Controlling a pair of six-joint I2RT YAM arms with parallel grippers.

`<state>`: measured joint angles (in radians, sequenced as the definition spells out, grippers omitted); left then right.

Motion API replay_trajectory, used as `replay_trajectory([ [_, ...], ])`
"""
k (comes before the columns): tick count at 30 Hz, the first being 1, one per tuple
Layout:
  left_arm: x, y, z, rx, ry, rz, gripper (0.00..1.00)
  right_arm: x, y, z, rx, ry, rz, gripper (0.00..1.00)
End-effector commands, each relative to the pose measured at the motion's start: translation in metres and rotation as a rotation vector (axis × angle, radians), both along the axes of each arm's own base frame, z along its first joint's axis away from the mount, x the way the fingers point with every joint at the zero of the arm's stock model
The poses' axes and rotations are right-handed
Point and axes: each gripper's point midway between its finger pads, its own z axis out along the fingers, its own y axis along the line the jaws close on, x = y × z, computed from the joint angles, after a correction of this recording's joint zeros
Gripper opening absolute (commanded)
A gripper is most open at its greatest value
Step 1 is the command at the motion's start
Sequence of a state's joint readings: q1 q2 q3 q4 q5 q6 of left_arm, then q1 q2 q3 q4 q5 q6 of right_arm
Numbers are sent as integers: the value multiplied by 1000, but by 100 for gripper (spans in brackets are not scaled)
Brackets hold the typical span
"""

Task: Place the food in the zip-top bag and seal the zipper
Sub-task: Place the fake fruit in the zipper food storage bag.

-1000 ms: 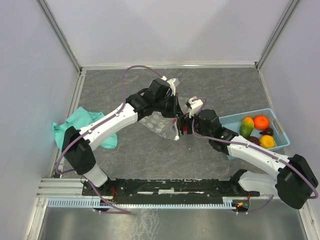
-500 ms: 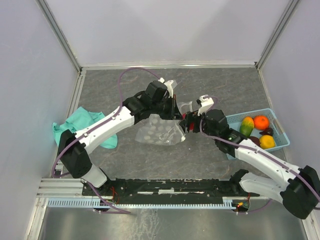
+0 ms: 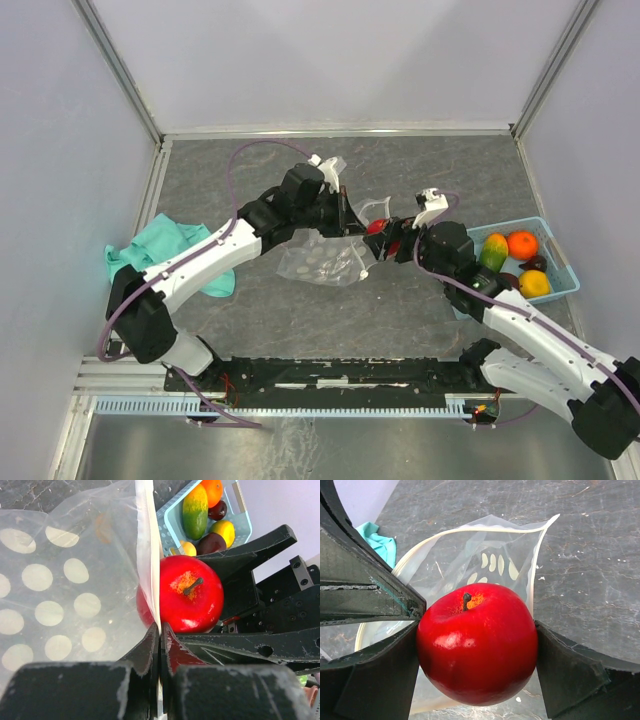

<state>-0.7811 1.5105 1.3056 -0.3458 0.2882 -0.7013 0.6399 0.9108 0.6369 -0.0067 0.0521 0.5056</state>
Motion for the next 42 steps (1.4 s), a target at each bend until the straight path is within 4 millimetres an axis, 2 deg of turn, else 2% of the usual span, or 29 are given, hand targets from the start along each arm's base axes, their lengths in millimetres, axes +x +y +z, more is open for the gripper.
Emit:
replay_trajectory([
  [1,-3,-8,30,-154,-1,-19,3,0,24,33,135,-101,99,62],
  [6,-5,-8,32,-167,-1,-29,3,3,39,28,141,-127,165,62],
  [11,-11,-12,39,-224,8,-51,3,9,57,10,119,-93,233,63],
  [17,-14,-14,37,-239,26,-61,3,20,63,7,125,-112,224,63],
  [19,-14,-14,33,-228,31,-60,3,24,58,5,102,-107,192,63],
  [22,-11,-11,29,-205,22,-46,3,34,36,-4,54,-101,72,63],
  [25,-9,-9,26,-189,17,-41,3,32,23,-11,-4,-89,45,63],
  [29,-13,-18,26,-229,47,-77,3,25,30,2,23,-132,108,65],
  [35,-14,-27,33,-275,65,-114,3,29,41,-9,6,-124,154,69],
  [38,-14,-26,36,-278,63,-112,3,33,37,-15,-26,-117,135,76],
  [42,-14,-24,33,-273,72,-100,3,34,35,-9,-30,-128,129,85],
])
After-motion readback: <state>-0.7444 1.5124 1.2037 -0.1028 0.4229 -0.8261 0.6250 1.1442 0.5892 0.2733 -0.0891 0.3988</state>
